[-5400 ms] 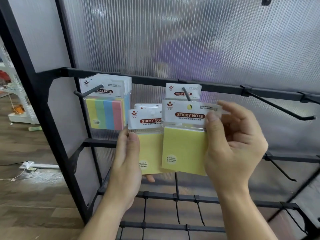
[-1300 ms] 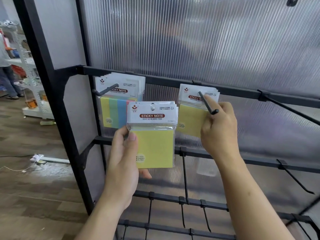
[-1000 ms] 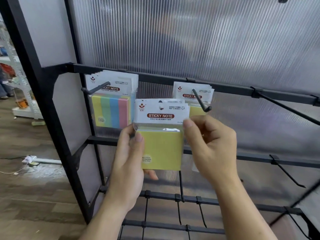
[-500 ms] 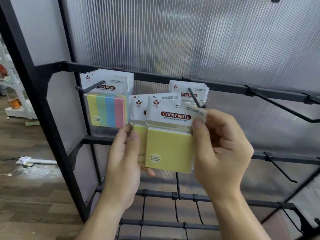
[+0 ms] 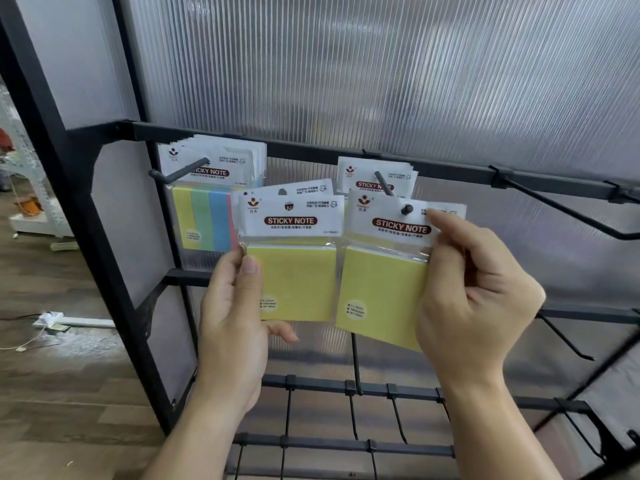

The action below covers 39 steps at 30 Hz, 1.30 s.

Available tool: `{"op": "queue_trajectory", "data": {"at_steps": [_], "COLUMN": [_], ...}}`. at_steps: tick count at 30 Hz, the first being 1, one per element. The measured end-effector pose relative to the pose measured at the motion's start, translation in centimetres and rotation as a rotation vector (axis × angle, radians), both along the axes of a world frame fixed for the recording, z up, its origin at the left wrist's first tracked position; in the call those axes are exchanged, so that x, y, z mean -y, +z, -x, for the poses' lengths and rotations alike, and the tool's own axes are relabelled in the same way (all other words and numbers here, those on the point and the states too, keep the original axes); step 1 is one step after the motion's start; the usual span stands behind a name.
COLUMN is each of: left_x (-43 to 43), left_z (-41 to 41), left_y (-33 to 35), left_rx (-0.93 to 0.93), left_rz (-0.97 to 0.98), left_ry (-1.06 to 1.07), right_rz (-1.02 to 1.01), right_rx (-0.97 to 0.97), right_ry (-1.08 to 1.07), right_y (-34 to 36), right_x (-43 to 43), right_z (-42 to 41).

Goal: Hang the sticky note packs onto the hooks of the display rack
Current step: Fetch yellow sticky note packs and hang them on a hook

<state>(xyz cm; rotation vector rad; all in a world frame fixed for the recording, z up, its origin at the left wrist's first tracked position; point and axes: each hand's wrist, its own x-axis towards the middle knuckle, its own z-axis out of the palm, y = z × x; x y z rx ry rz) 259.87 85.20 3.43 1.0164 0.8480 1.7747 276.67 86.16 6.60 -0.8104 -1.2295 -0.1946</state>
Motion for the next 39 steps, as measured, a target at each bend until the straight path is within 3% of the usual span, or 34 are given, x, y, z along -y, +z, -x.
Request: {"op": "queue_trajectory", "data": {"at_steps": [17,28,32,39], "left_x": [-0.3,-0.4,-0.5,-0.6], "left_z": [0.8,0.4,0.1,-1.0], "left_y": [-0.3,0.0,-0.2,-0.3], "left_rx": [-0.036,-0.061,-0.067,-0.098], "left_rz": [0.025,-0.006,-0.01,-0.019], "left_ry": [0.033,0.013,-0.016,-0.064], "right_rz": [0.157,0.387,0.443,0.34], "right_rx": [0.154,0.265,0.223,0.136], "right_ry": [-0.155,-0.125,-0.13,0.275], "right_y": [-0.4,-0.6,-0.9,-0.8], "right_x": [-5.2,-7.0,-5.7,-1.2], "right_z": [-0.1,-0.3,-0.8,1.3]}}
